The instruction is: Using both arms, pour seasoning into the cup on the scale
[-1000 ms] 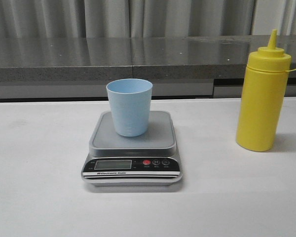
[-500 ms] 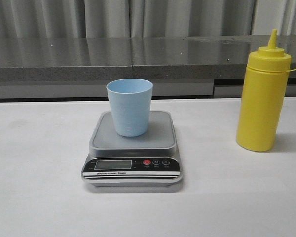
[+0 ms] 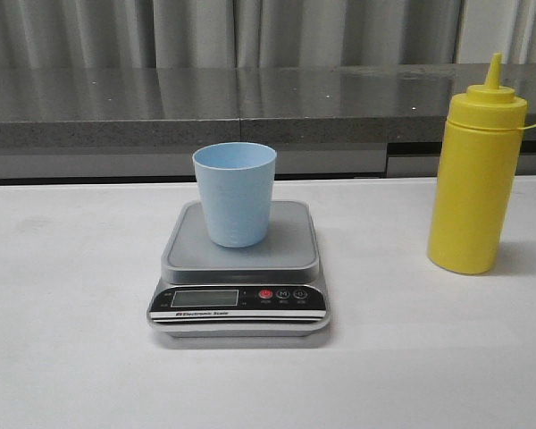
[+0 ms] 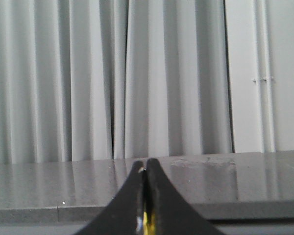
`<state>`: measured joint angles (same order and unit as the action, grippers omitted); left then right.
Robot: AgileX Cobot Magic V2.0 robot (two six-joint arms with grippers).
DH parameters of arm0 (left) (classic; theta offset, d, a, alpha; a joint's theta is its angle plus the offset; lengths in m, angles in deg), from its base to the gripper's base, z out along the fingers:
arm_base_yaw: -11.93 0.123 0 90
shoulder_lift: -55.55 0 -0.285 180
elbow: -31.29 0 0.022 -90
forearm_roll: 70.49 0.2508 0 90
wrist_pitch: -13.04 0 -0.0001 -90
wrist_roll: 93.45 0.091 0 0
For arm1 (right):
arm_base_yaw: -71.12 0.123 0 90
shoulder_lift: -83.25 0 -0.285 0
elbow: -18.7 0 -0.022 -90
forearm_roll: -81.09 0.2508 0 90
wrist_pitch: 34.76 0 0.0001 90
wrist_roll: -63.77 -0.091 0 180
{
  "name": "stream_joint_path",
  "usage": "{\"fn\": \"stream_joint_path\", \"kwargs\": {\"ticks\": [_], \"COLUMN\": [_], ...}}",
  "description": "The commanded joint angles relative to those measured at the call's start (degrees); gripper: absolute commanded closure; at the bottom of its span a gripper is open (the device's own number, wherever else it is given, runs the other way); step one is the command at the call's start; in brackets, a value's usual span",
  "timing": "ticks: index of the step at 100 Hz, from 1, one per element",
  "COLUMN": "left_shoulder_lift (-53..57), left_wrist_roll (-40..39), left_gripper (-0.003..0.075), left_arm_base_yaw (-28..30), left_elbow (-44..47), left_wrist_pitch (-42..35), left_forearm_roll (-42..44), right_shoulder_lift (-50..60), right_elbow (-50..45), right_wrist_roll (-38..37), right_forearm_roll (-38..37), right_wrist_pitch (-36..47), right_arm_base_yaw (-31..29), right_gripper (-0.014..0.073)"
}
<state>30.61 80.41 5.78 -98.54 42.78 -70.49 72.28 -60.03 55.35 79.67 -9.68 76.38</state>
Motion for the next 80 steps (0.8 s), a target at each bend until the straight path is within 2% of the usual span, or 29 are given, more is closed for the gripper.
{"fn": "stream_joint_path", "kwargs": {"ticks": [1, 11, 22, 49, 80], "left_shoulder_lift": [-0.4, -0.4, -0.4, -0.4, -0.4], "left_wrist_roll": [-0.5, -0.5, -0.5, -0.5, -0.5], "left_gripper": [0.0741, 0.0741, 0.0741, 0.0741, 0.0741], "left_arm_base_yaw": [0.1, 0.1, 0.1, 0.1, 0.1], "left_elbow": [-1.4, -1.4, -1.4, -1.4, -1.4], "left_wrist_pitch": [-4.5, -4.5, -4.5, -4.5, -4.5], "left_forearm_roll": [0.0, 0.0, 0.0, 0.0, 0.0], "right_shoulder_lift": [2.3, 5.3, 5.1, 5.1, 5.1], "right_elbow": [1.0, 1.0, 1.0, 1.0, 0.9], "right_wrist_roll": [0.7, 0.7, 0.7, 0.7, 0.7], "right_forearm_roll": [0.9, 0.9, 0.1, -3.7, -3.8], "right_wrist_pitch": [-4.8, -13.3, -16.6, -21.0, -22.7], "right_arm_base_yaw": [-1.9, -4.0, -4.7, -4.8, -4.8], "right_gripper": [0.0661, 0.0661, 0.0661, 0.0661, 0.0661]}}
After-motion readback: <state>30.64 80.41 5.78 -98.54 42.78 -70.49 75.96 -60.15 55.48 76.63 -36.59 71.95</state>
